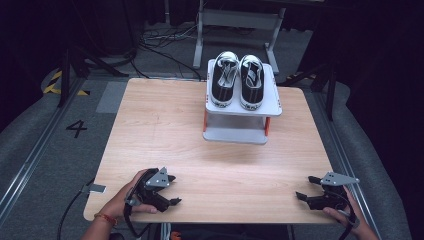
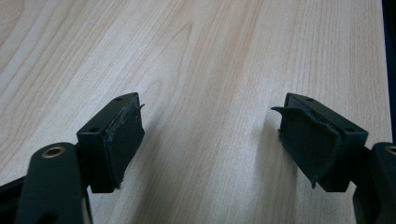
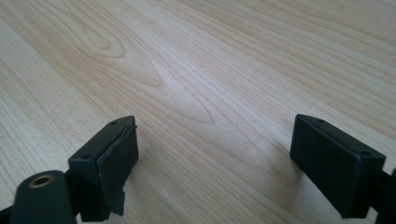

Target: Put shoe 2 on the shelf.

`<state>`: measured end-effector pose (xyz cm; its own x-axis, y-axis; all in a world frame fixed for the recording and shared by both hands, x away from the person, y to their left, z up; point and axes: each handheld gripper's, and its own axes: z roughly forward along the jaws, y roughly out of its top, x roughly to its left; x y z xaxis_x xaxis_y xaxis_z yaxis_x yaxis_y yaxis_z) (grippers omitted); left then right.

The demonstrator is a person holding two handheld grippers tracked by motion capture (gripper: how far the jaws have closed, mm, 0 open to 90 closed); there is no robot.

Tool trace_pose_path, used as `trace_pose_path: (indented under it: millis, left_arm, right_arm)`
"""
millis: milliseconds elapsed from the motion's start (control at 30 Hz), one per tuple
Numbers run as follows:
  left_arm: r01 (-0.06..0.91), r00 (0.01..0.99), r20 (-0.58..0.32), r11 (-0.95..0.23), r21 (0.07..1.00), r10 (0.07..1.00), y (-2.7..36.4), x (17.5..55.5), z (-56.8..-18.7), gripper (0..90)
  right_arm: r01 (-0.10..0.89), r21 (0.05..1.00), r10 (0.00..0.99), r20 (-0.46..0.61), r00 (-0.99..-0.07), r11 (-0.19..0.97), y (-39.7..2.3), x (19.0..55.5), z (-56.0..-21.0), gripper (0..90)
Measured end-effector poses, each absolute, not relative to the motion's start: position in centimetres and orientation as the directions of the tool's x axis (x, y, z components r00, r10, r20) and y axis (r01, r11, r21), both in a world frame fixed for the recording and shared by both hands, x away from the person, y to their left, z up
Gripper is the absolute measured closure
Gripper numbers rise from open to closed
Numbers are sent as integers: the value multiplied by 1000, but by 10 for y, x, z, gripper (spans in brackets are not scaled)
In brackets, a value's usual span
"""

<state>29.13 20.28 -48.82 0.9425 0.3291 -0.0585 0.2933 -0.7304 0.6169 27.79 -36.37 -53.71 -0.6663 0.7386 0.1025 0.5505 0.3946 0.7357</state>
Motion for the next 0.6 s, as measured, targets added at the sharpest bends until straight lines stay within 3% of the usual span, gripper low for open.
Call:
trace_pose_path:
  millis: [600]
  left_arm:
    - [303, 937, -52, -729, 614, 346, 202, 290, -488, 203]
  right_arm:
    - [552, 735, 739, 104, -666, 394, -363, 279, -537, 143]
